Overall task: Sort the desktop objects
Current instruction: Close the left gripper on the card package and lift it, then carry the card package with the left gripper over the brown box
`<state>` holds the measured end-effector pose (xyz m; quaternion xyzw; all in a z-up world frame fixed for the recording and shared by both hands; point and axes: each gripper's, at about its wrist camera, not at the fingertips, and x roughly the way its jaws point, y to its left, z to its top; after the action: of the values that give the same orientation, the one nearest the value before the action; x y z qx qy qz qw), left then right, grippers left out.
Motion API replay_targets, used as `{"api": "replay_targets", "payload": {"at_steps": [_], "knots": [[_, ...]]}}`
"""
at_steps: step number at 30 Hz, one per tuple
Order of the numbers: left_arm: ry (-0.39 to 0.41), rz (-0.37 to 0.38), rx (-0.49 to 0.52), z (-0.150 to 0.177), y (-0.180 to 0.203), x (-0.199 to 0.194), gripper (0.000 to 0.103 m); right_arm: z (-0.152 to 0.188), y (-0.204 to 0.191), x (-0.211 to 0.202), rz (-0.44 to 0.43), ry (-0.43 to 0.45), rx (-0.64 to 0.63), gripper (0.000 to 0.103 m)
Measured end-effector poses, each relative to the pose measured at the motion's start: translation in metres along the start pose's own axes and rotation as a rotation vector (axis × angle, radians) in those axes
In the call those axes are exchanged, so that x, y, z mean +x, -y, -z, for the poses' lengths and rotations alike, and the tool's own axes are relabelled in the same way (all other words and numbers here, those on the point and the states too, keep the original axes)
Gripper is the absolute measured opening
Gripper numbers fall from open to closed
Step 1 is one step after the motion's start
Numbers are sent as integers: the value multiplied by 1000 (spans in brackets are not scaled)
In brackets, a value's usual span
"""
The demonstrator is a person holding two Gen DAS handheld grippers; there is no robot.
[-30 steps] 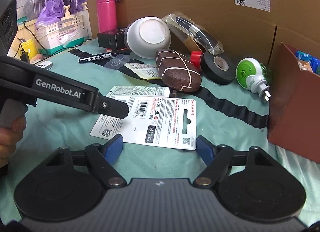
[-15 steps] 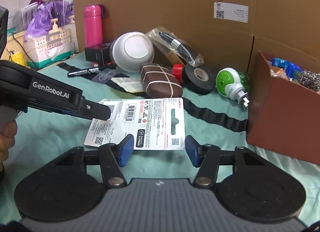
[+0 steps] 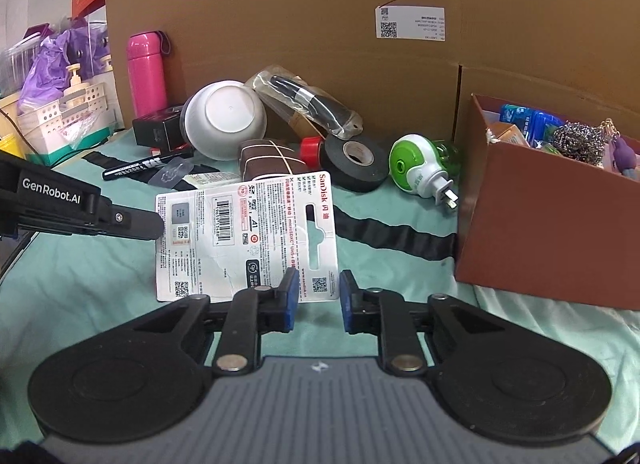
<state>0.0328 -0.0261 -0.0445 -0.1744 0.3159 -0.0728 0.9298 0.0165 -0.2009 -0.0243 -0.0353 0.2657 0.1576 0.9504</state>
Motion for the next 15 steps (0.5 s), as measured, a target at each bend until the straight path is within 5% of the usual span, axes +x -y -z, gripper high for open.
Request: {"api": "replay_targets", "payload": {"at_steps": [15], "knots": [[87,53,68,-14,25,-20,0,-16,3,-30,62,107,-35,15]]}}
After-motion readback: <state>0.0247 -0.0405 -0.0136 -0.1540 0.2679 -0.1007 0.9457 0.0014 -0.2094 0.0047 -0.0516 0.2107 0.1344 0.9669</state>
